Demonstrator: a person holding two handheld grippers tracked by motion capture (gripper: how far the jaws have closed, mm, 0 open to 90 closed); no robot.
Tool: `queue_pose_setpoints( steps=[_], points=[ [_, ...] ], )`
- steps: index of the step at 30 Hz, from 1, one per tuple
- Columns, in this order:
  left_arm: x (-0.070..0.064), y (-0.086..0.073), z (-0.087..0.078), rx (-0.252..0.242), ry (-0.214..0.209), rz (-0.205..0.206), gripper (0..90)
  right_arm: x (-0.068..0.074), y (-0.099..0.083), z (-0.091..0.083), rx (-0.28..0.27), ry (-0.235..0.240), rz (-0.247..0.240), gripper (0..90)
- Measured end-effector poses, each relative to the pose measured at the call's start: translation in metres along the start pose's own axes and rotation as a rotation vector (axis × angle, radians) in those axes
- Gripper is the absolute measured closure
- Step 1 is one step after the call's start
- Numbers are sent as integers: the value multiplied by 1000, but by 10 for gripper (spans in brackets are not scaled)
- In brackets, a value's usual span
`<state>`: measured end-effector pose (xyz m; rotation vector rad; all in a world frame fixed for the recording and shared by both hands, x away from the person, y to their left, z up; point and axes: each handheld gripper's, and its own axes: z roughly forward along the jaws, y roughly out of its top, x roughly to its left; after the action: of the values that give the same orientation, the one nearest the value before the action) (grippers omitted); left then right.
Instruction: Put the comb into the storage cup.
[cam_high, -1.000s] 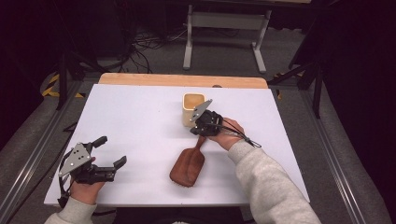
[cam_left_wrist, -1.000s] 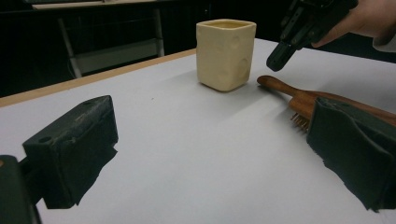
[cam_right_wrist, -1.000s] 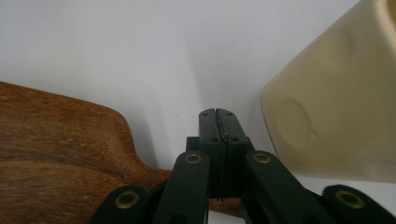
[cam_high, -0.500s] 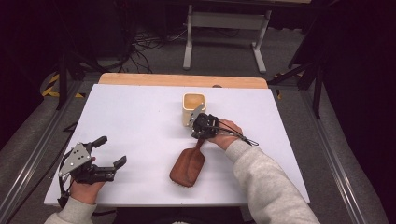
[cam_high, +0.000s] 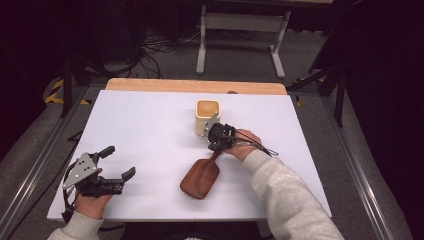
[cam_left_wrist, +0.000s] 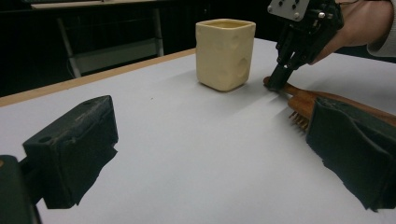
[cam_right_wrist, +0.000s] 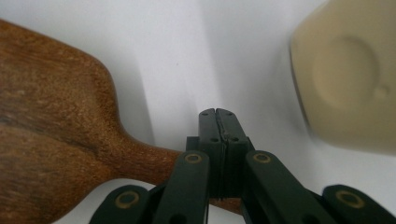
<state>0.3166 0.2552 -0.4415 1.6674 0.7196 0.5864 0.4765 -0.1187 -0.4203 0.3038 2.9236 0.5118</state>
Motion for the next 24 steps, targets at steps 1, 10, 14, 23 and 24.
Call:
queue_pose_setpoints(
  steps=[1, 10, 14, 23, 24],
  points=[
    [0, 0, 0, 0, 0, 0, 32, 1, -1, 0, 9, 8, 8, 897],
    [-1, 0, 1, 4, -3, 6, 32, 4, -14, -4, 36, 20, 26, 897],
    [-1, 0, 1, 5, -3, 6, 32, 7, -20, -6, 45, 35, 32, 897],
    [-1, 0, 2, 6, -3, 5, 32, 16, -34, -11, 51, 55, 48, 897],
    [-1, 0, 2, 10, -2, 7, 32, 18, -36, -12, 49, 58, 46, 897]
  ],
)
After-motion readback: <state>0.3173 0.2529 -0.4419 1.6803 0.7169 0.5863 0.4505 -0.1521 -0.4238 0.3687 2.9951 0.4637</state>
